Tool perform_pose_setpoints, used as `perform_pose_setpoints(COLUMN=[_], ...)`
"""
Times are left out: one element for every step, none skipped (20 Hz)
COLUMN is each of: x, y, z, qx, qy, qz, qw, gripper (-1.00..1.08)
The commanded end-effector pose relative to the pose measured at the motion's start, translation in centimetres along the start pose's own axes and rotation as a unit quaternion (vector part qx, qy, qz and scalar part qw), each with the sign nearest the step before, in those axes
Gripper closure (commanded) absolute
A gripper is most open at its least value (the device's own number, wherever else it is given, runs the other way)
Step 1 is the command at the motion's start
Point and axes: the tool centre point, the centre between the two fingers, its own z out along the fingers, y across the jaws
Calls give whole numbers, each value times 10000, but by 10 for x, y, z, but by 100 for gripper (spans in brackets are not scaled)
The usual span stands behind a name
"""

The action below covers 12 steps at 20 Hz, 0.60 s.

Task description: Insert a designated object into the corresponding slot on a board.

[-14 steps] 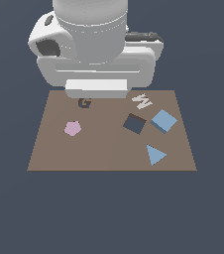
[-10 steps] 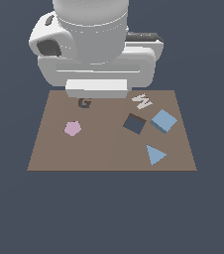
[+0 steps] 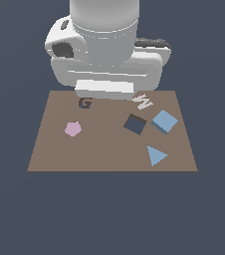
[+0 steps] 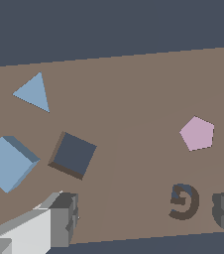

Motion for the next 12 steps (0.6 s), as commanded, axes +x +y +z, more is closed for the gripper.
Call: perform_pose_setpoints(x=[-4,-5,-7,-8,-10,-11,-13,-15,-16,-18,-19,-20], y=[-7,-10,-14,-18,-22,-26,-30,-35,-40,-46,-51,-57], z=[5,7,9,12,14,17,20,23,26,29,33,36], qx=[1,1,1,2,2,2,3,3,3,4,4,4], qy=[2,4,5,7,9,11,13,16,18,20,23,26], qz=[145,214,288,367,450,537,630,726,827,932,1042,1156], qw=[9999,9998,9996,9993,9990,9986,9980,9974,9966,9956,9946,9933], gripper=[-92,-92,-92,-92,-92,-92,-92,-92,-92,-92,-92,-92])
